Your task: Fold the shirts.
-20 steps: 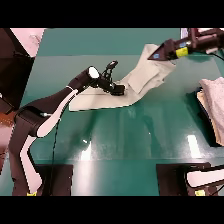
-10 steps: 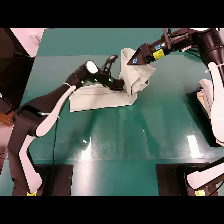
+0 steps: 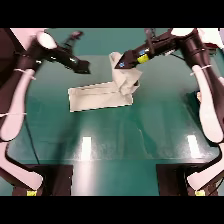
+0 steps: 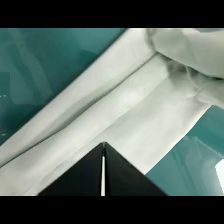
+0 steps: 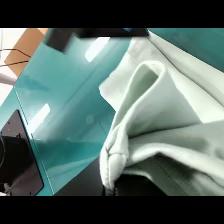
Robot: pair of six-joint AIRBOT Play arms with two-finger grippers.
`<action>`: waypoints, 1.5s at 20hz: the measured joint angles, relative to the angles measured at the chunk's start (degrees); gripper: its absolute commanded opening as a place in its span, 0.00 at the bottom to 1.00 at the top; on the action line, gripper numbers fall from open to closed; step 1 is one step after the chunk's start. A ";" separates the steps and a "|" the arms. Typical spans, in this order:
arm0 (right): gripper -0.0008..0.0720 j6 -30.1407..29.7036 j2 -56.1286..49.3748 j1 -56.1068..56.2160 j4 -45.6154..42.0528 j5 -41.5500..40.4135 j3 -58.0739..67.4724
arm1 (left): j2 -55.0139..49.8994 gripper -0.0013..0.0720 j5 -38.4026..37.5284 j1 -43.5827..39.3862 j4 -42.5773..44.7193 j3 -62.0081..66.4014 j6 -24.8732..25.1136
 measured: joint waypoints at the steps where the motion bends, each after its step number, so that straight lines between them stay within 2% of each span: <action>1: 0.03 -0.72 -1.62 1.75 0.11 -1.60 0.52 | 1.95 0.05 -1.36 2.38 0.52 0.00 0.15; 2: 0.04 -1.97 -3.26 3.43 0.57 -3.43 0.90 | 3.85 0.05 -2.38 4.50 0.98 0.00 0.20; 3: 0.10 -3.54 -4.98 5.29 1.25 -5.81 1.20 | 5.73 0.05 -2.91 6.54 1.07 0.07 0.31; 5: 0.77 -7.43 -8.81 9.70 3.54 -11.82 1.55 | 8.85 0.05 -3.91 10.12 1.62 0.04 0.35; 6: 0.80 -9.55 -10.43 11.78 4.81 -15.21 1.68 | 10.25 0.05 -4.02 11.63 1.64 0.04 0.37; 9: 0.80 -16.37 -12.94 17.11 8.68 -24.37 1.77 | 12.44 0.05 -4.52 14.21 2.05 0.04 0.39; 12: 0.80 -19.17 -9.99 17.42 5.07 -26.75 -1.22 | 13.29 0.05 -5.84 15.28 2.36 0.02 0.42; 17: 0.80 -13.53 -0.61 7.02 -4.00 -19.91 -12.46 | 13.70 0.05 -7.50 15.78 2.49 -0.87 0.46; 19: 0.98 -11.15 1.90 1.01 -5.84 -17.70 -18.36 | 13.60 0.05 -7.72 15.82 2.47 -1.70 0.46; 25: 0.98 -7.82 3.37 -11.76 -4.33 -13.97 -32.50 | 13.46 0.05 -7.21 15.82 -0.13 -5.14 0.48; 30: 0.96 -7.15 -3.15 -11.19 -0.81 -10.82 -31.61 | 13.42 0.05 -6.32 15.82 -1.31 -6.45 0.50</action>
